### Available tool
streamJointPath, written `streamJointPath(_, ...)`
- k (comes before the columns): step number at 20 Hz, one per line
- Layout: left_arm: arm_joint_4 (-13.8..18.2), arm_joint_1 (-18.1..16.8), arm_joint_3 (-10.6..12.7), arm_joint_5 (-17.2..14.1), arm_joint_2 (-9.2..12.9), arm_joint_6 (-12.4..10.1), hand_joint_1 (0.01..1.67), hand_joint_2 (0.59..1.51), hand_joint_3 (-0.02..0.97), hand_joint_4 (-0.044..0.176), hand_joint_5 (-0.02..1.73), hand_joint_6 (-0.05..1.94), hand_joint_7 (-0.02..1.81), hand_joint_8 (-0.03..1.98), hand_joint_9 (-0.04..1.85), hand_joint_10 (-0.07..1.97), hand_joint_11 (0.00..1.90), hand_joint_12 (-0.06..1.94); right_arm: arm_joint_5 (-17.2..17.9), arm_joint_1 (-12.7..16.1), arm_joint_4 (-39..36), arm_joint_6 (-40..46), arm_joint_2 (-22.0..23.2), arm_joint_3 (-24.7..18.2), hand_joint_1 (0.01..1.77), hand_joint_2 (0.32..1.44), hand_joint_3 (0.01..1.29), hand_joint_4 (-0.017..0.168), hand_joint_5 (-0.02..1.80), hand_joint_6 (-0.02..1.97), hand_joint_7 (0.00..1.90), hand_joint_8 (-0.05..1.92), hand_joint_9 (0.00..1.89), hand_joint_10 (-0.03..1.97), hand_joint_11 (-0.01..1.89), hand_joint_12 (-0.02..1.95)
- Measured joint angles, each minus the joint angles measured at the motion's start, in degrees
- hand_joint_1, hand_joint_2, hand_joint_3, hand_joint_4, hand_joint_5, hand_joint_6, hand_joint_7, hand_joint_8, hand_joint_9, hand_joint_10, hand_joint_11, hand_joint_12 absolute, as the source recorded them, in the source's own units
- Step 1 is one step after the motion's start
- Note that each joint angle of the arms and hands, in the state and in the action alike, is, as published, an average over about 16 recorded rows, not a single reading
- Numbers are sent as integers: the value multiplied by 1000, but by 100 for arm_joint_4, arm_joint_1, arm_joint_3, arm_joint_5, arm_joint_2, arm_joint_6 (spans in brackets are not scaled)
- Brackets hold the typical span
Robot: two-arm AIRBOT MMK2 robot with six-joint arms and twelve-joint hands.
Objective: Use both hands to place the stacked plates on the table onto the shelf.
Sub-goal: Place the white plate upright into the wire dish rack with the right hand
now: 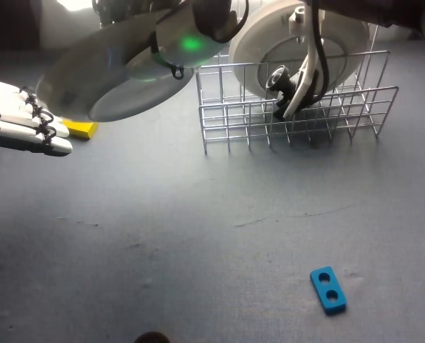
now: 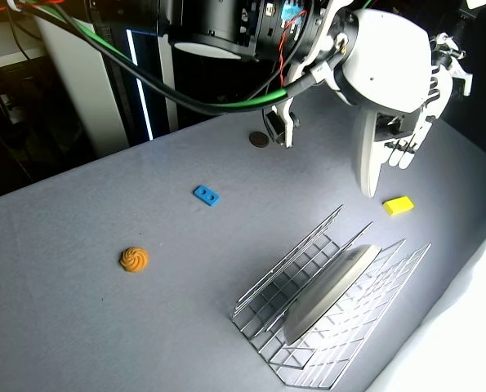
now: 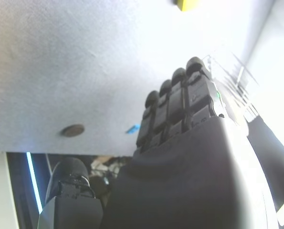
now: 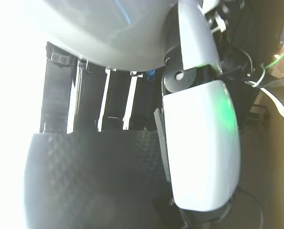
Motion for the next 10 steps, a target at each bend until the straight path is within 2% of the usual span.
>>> streamJointPath(10, 12, 2, 0, 0, 0, 0, 14, 1067, 14, 2, 21, 18, 17, -2, 21, 4, 15, 18, 337, 156, 865, -28, 153, -36, 1214, 1008, 15, 19, 1088, 697, 1146, 701, 1338, 17, 826, 1163)
